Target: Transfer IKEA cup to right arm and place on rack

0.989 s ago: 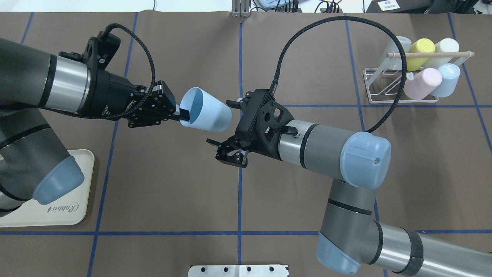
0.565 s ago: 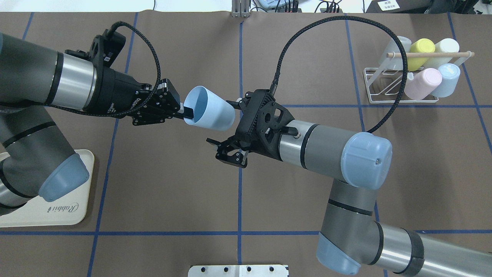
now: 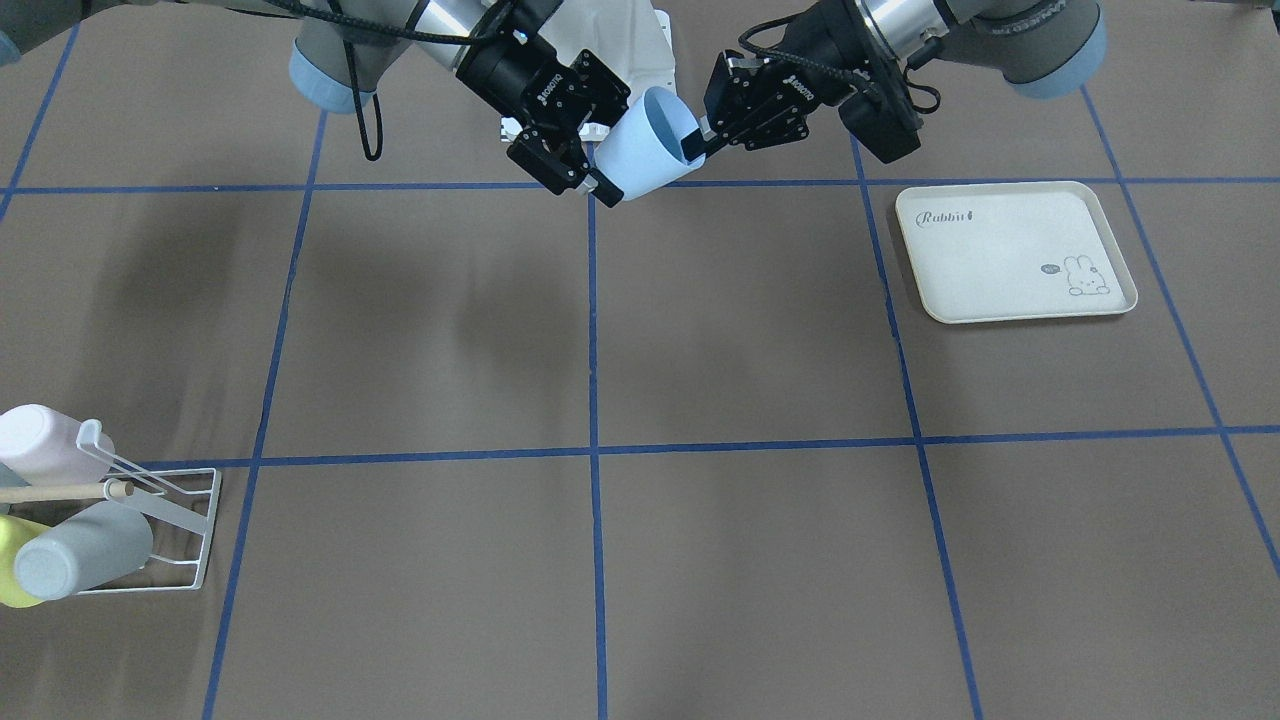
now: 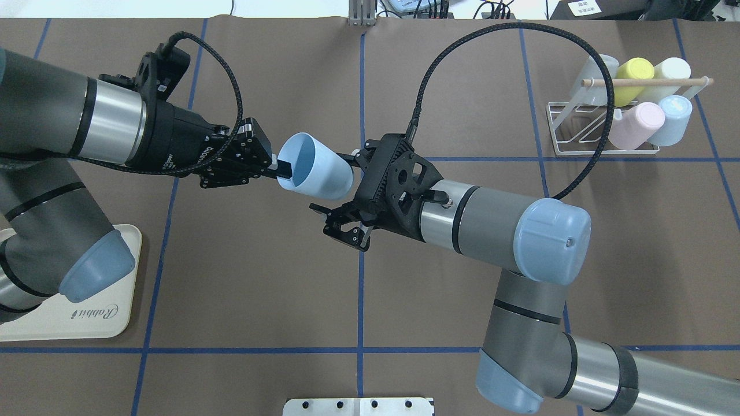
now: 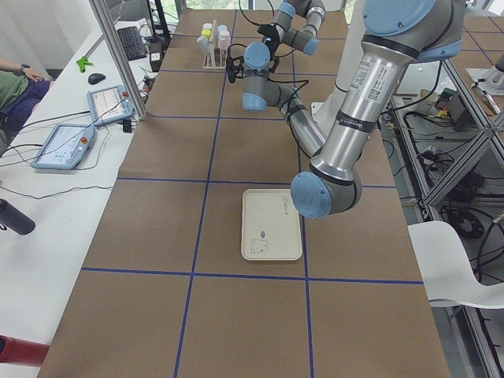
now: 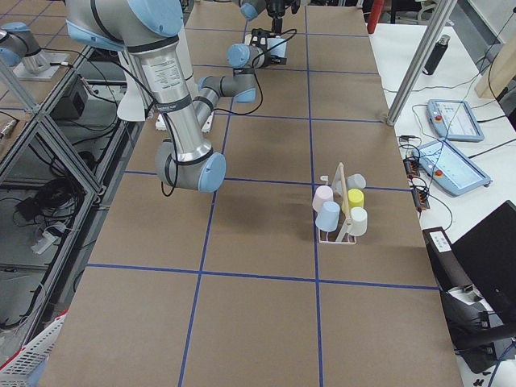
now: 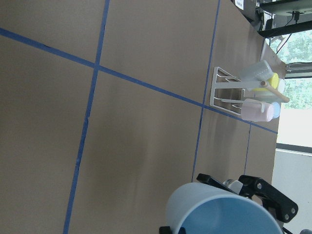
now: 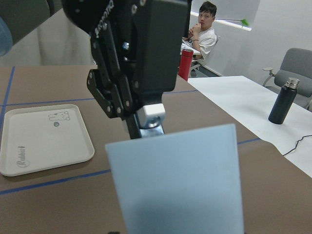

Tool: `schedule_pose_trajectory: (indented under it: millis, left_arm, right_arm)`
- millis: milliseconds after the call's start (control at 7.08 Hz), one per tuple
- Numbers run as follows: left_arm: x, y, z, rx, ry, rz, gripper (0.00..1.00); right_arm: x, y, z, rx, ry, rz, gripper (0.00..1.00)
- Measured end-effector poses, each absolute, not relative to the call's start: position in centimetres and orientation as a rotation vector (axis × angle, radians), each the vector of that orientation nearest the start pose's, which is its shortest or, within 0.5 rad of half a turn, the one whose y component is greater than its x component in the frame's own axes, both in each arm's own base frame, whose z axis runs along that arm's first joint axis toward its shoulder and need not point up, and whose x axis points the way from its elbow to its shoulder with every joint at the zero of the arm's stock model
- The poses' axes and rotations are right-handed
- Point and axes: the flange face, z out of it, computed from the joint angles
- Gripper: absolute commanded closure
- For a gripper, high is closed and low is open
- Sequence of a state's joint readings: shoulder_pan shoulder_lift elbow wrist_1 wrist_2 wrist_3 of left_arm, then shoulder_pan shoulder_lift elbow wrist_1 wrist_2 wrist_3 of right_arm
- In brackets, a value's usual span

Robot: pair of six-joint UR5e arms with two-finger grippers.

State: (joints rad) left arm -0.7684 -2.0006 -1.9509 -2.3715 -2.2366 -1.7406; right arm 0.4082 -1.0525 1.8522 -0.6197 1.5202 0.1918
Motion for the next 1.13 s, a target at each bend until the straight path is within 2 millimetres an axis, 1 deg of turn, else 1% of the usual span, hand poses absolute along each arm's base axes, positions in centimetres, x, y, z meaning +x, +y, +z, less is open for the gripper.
schedule_pose_trajectory:
  millis: [141,283,424,848,989,1130]
  left_arm:
    - [32.5,-41.4,16.0,-0.033,1.608,-0.190,0.44]
    - [32.5,-41.4,15.7,-0.030,1.613,-0.187,0.00]
    - [32.5,-41.4,15.3,-0.026,1.617,-0.183,0.00]
    - [32.0,-41.6,15.4,-0.017,1.615,-0.183,0.00]
    - [31.3,-42.1,15.7,-0.010,1.609,-0.196,0.00]
    - [30.2,-42.9,16.8,0.008,1.592,-0.213,0.00]
  right_arm:
    - [-46.2,-35.1,13.4,1.425,-1.097,-0.659,0.37]
    - [-46.2,-35.1,13.4,1.425,-1.097,-0.659,0.38]
    - [-46.3,-35.0,13.4,1.425,-1.100,-0.661,0.40]
    - [-46.2,-35.1,13.5,1.423,-1.095,-0.663,0.40]
    - [-46.0,-35.2,13.5,1.423,-1.093,-0.662,0.44]
    - [-45.7,-35.7,13.5,1.412,-1.075,-0.661,0.51]
